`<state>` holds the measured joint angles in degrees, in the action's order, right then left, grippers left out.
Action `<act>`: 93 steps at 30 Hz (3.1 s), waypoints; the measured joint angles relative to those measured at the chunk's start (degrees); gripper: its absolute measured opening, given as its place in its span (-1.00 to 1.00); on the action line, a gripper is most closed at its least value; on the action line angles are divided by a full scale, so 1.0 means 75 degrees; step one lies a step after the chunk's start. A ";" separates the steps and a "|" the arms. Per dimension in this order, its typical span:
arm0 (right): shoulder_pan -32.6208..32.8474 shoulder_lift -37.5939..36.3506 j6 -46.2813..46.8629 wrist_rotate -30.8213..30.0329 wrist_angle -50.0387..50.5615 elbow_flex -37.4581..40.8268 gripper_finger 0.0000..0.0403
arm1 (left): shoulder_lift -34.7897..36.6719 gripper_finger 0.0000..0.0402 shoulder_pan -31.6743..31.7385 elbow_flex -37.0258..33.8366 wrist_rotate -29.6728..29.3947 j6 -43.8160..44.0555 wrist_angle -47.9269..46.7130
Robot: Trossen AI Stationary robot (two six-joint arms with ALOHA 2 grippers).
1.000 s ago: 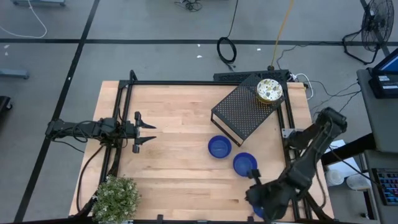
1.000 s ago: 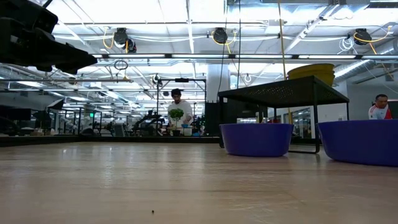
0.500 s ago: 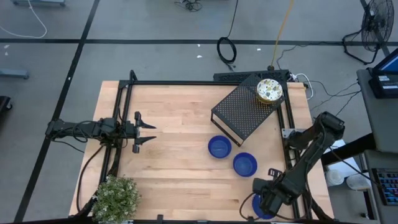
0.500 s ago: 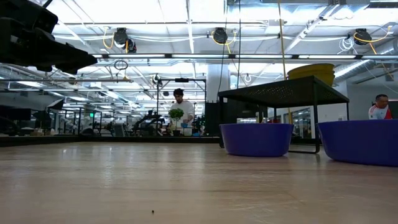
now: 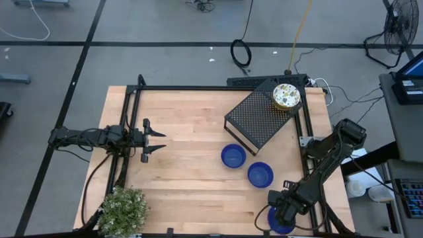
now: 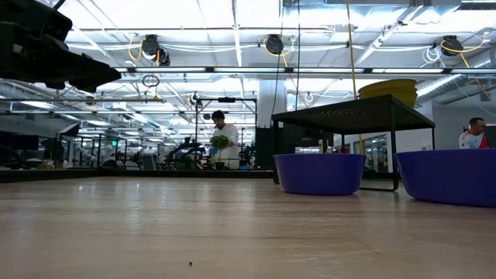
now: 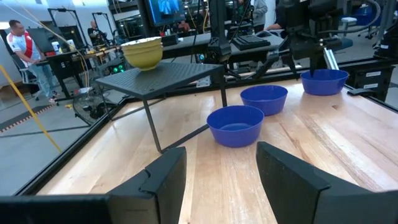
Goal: Pick & Place Mini bowls
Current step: Put the bottom blue bowl on the shelf
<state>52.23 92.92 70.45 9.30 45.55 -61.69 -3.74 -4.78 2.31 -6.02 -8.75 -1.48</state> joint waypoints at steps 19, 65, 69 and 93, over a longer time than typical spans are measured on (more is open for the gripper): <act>-0.0122 -0.0003 0.0397 -0.0638 -0.0527 0.0615 -0.39 | 0.0001 -0.01 0.0000 -0.0002 0.0000 -0.0001 0.0000; -0.0466 -0.0012 -0.2478 -0.1804 -0.0782 0.0612 -0.96 | 0.0002 -0.01 -0.0003 -0.0001 0.0000 0.0001 0.0001; -0.0466 -0.0012 -0.2482 -0.1802 -0.0779 0.0612 -0.95 | 0.0001 -0.01 -0.0001 0.0000 0.0000 -0.0001 -0.0001; -0.0633 -0.0003 -0.3306 -0.2495 -0.2322 0.0612 -0.97 | 0.0001 -0.01 -0.0003 -0.0003 0.0000 -0.0001 -0.0001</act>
<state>47.48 92.90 45.66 -9.41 28.13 -57.10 -3.73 -4.80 2.28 -6.02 -8.75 -1.48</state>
